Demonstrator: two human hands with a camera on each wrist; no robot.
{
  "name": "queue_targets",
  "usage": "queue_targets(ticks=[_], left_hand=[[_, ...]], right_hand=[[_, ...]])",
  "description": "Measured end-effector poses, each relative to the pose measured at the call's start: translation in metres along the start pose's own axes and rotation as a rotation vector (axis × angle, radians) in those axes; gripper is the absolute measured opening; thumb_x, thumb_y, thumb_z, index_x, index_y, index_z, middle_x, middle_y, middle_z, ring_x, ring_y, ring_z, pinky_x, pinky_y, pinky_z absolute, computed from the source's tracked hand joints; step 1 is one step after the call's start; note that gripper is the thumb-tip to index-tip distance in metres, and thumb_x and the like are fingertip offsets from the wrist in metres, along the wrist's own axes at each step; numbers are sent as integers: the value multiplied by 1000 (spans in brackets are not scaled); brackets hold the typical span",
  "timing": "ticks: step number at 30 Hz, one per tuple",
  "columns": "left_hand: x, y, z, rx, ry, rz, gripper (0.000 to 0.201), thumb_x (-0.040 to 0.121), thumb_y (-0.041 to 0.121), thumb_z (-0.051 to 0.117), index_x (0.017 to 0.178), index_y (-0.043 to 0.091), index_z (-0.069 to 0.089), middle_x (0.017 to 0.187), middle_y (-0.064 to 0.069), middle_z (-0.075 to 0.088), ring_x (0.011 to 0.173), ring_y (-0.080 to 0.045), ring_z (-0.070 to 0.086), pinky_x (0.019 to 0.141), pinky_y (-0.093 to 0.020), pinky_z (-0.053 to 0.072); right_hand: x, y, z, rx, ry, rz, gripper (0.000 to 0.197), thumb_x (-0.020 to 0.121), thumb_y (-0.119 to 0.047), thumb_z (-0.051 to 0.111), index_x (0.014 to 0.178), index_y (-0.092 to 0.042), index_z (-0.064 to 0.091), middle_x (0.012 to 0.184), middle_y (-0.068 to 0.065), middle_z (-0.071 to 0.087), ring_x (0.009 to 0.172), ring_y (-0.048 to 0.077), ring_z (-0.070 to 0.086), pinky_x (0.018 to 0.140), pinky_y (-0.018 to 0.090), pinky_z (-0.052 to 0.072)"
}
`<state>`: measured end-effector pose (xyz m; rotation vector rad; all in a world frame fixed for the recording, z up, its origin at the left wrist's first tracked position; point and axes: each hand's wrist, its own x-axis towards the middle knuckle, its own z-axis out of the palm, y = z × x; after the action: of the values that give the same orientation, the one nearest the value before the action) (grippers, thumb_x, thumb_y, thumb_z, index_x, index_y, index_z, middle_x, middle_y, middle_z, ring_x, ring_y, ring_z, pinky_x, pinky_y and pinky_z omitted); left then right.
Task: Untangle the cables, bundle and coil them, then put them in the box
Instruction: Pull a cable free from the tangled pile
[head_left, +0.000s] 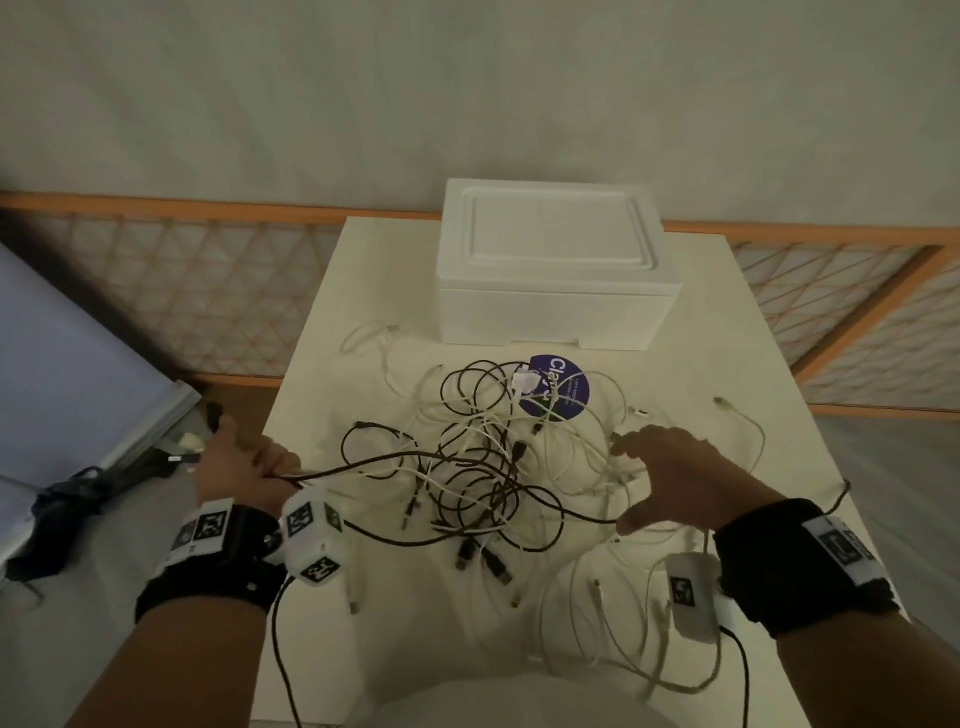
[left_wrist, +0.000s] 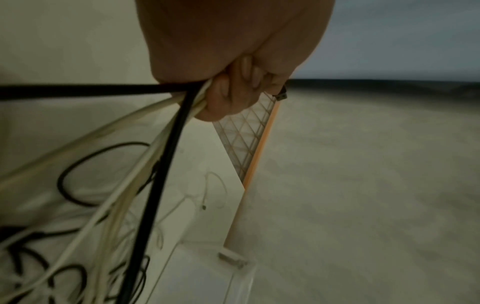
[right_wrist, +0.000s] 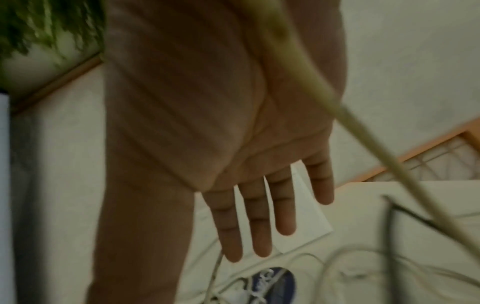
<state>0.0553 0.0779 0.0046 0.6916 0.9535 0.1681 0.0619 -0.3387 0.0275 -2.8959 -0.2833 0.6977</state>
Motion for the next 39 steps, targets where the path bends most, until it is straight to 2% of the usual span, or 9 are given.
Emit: queue_targets(ticks=[7,10,13,17,21,24,28,32,39], left_hand=[[-36,-21,44,-36,-332,10,56,97,39,43,44,22,32,38,8,28,29,-6,22,38,-16,18],[-72,-42,70,-83,-515,-33,38,78,23,54,48,21,32,45,8,27,36,-8,25,43,-19,24],[-91,-46,85,-106,-621,-79,37,80,21,54,46,18,38,46,6,33,37,-8,33,42,-18,33],[-83,-35,68,-37,-532,-66,49,95,33,49,48,19,48,55,4,46,41,-6,42,42,-14,37],[-54,-49,32,94,-386,-22,38,98,35,48,63,20,42,52,4,49,33,-4,35,35,-14,31],[-38,-78,10,301,-337,-5,40,98,34,48,63,17,40,49,4,44,30,-7,28,35,-15,25],[-30,-111,-6,503,-205,8,45,95,36,55,59,16,38,43,1,33,31,-12,25,37,-18,22],[-24,-118,-10,635,-15,45,40,84,29,71,60,16,42,42,3,32,37,-15,28,43,-23,25],[-29,-118,5,651,-263,125,26,84,-3,56,65,15,53,46,3,40,46,-13,30,47,-25,25]], right_hand=[[1,-76,-33,300,576,-340,47,62,-30,65,103,-13,49,111,1,48,102,19,43,88,33,38],[1,-128,-35,465,332,-509,66,70,-39,74,122,-17,41,115,0,55,105,15,50,88,30,43],[13,-154,-20,226,113,-562,59,78,-31,68,127,-19,36,88,0,60,79,19,57,65,27,39],[19,-131,-10,279,-23,-518,25,85,-39,64,96,-18,58,71,1,62,60,10,56,57,26,43],[19,-112,8,725,-226,-365,51,96,-48,42,89,-4,67,78,19,67,63,20,64,59,26,54],[27,-117,44,506,-348,-257,43,96,-37,48,96,3,65,86,19,64,78,30,62,66,30,50],[28,-132,86,-36,-314,-214,32,91,-25,50,103,1,63,98,15,61,99,31,59,82,35,46],[31,-135,96,-182,-253,-284,29,93,-16,46,114,-2,60,120,14,60,112,30,56,95,37,45],[40,-143,46,-79,96,-452,20,93,-19,43,104,-11,59,102,8,61,95,24,59,78,35,46]])
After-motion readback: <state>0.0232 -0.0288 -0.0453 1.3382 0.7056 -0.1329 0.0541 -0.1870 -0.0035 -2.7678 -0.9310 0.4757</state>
